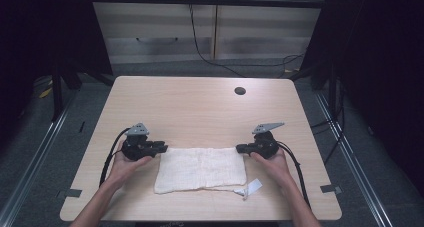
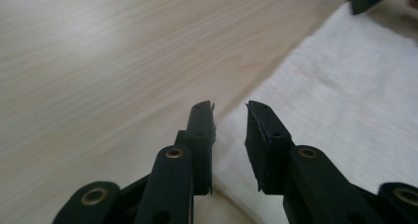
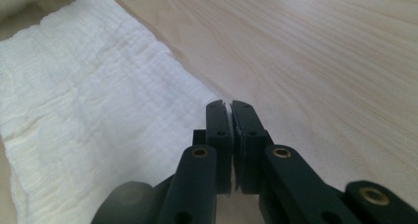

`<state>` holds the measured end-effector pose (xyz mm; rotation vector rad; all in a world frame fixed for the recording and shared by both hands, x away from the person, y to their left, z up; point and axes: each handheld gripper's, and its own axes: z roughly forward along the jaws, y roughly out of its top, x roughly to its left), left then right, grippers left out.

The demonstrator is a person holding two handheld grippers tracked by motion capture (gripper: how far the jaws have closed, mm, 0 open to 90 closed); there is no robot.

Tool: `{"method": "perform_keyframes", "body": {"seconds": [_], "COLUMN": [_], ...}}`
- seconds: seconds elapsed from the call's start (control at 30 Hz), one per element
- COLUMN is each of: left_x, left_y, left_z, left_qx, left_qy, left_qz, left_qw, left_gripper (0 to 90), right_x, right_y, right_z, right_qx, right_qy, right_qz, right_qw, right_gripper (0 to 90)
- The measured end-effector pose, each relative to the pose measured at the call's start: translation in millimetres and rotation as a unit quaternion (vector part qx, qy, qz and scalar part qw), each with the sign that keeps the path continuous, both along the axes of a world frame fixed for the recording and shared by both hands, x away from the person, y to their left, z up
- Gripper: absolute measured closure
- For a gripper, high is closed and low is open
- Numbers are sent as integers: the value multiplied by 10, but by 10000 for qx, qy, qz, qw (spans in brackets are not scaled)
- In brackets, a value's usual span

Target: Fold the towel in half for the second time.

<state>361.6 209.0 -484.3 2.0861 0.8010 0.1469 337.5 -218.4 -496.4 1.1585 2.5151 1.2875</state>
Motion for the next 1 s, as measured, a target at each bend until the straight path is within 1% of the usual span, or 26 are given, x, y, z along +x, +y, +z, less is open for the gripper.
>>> {"method": "perform_keyframes", "body": {"seconds": [0.03, 0.07, 0.1, 0.13, 0.17, 0.23, 0.37, 0.4, 0.47, 0.5, 0.6, 0.63, 0.67, 0.73, 0.77, 0.8, 0.9, 1.0], "left_x": [44, 75, 95, 103, 103, 100, 82, 82, 44, 37, 23, 14, 6, -21, -34, -40, -59, -70], "left_y": [6, 2, -5, -17, -26, -43, -68, -68, -71, -62, -50, -56, -63, -78, -84, -88, -83, -93], "left_z": [-23, -47, -71, -98, -109, -145, -184, -184, -208, -209, -215, -213, -216, -216, -215, -219, -214, -207], "left_qx": [26, 119, 153, 152, 170, 105, 247, 247, 355, 327, 337, 370, 356, 421, 427, 376, 403, 433], "left_qy": [92, 80, 97, 122, 122, 128, 117, 117, 51, 75, 15, -3, -21, -104, -89, -71, -72, -99], "left_qz": [32, 61, 37, -9, -16, -52, -116, -116, -142, -165, -169, -178, -226, -277, -342, -383, -428, -409], "left_qw": [9999, 9999, 9998, 9998, 9998, 9999, 9996, 9996, 9993, 9993, 9993, 9992, 9991, 9987, 9985, 9985, 9982, 9982], "left_gripper": [705, 675, 630, 619, 621, 616, 610, 611, 610, 610, 610, 617, 641, 711, 748, 769, 834, 854], "right_x": [-3, -3, -2, -1, -1, -3, -6, -6, -9, -9, -7, -7, -4, -3, -4, -6, -13, -18], "right_y": [8, 12, 15, 15, 14, 9, 11, 11, 13, 12, 8, 9, 8, 4, 3, 2, -1, -2], "right_z": [0, 2, 2, 3, 4, 3, 4, 4, 6, 6, 0, -1, -5, -8, -8, -7, 3, 12], "right_qx": [4, -1, -1, 4, 3, 12, 12, 12, 9, 8, 18, 0, -22, -12, -10, -11, -21, 3], "right_qy": [9, 3, -7, -22, -24, -13, -20, -20, -32, -29, -12, 9, -13, 0, 11, 11, -21, -13], "right_qz": [4, 18, 20, 19, 21, 13, 5, 5, 5, 5, 0, -4, -4, 0, -11, -13, -18, -20], "right_qw": [10000, 10000, 10000, 10000, 10000, 10000, 10000, 10000, 10000, 10000, 10000, 10000, 10000, 10000, 10000, 10000, 10000, 10000], "right_gripper": [870, 870, 870, 870, 869, 867, 867, 867, 867, 867, 866, 866, 866, 866, 866, 866, 867, 867]}}
